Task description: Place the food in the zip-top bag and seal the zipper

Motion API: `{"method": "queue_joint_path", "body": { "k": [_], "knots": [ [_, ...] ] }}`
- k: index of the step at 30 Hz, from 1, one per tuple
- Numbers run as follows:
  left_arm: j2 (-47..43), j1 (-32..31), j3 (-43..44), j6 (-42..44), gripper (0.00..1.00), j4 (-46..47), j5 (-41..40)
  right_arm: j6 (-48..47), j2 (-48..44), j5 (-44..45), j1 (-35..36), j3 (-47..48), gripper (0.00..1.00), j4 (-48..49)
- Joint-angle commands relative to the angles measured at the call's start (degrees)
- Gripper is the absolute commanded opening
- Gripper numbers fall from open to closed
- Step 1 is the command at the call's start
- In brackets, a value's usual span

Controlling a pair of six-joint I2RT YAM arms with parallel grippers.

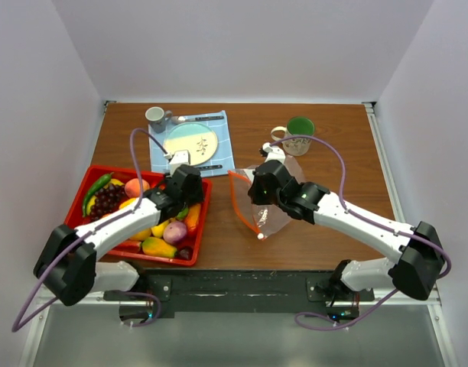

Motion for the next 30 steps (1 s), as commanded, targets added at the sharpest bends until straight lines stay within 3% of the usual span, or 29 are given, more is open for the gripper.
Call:
{"method": "queue_joint_path", "body": {
  "k": [1, 10, 14, 18, 28, 30],
  "knots": [
    [-9.5, 0.5, 0.9, 1.2, 0.24, -0.4, 1.2, 0.5, 0.0, -0.6, -0.2, 3.3, 0.00, 0.1],
    [-22.4, -0.7, -0.1, 0.2, 0.17, -1.3, 20.0, 2.0, 3.7, -0.2, -0.2, 6.2, 0.00, -0.8],
    [-23.6, -5.8, -1.3, -3.1, 0.17, 2.1, 20.5, 3.1, 4.8, -0.5, -0.1, 7.3, 0.00, -1.0],
    [-19.0, -11.6, -1.5, -7.5, 0.17, 7.3, 18.5, 5.6, 4.2, -1.0, -0.2, 7.1, 0.00, -0.6],
    [-6.0, -13.4, 0.6, -11.1, 0.20, 19.4, 17.8, 10.9, -3.3, -0.2, -0.2, 3.3, 0.00, -0.8],
    [-3.9, -13.4, 2.2, -11.2, 0.37, 19.4, 17.7, 11.3, -5.1, 0.0, -0.2, 2.8, 0.00, -1.1]
  ]
}}
